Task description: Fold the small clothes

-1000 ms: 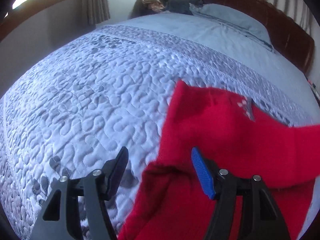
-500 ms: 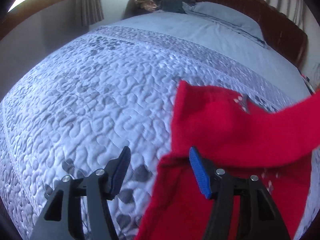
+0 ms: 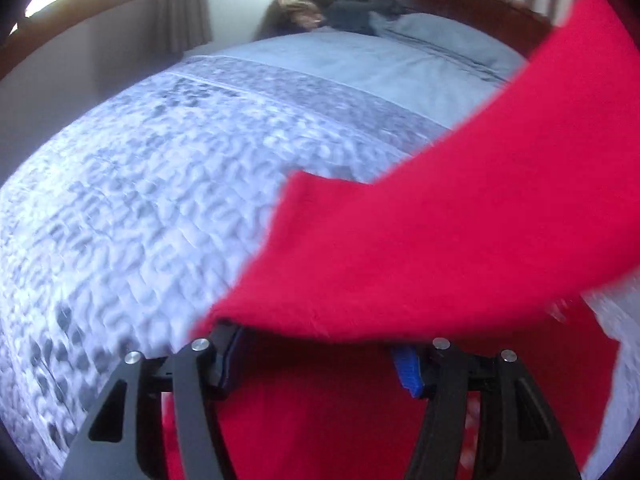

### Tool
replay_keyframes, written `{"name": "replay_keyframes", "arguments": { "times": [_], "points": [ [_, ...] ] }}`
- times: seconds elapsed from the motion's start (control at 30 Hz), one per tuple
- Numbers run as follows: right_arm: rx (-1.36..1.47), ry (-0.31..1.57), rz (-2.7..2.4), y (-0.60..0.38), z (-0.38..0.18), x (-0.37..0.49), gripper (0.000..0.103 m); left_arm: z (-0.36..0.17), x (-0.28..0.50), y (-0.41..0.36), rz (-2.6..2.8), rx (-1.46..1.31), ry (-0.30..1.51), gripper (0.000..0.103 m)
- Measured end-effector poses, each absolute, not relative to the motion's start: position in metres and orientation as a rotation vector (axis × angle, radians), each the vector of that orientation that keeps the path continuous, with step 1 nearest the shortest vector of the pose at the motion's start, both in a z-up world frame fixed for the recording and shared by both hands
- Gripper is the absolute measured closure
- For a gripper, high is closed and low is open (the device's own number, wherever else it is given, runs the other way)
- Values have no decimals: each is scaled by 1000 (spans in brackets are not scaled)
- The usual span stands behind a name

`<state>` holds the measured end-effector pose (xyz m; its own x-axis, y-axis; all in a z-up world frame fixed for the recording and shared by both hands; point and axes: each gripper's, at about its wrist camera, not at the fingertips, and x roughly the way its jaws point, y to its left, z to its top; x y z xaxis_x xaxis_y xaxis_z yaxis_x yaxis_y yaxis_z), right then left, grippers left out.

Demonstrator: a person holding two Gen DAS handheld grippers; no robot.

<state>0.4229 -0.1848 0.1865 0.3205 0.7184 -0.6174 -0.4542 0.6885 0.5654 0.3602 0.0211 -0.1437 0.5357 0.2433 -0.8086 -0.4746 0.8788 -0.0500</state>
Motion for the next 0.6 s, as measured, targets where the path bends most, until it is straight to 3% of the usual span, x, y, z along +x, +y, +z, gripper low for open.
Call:
{"name": "replay_keyframes", "arguments": {
  "times": [0.17,0.33,0.47,0.6],
  "points": [
    [290,987,782,-189,166,413,96,-152,360,78,502,-371,937,56],
    [343,1052,668,-234,89,417,96,-162,339,77,414,-369,963,55],
    [369,1104,535,-288,25,422,96,-165,331,59,289,-254,959,45],
    [417,1170,457,-327,-32,423,96,-164,322,50,215,-193,961,45]
  ]
}}
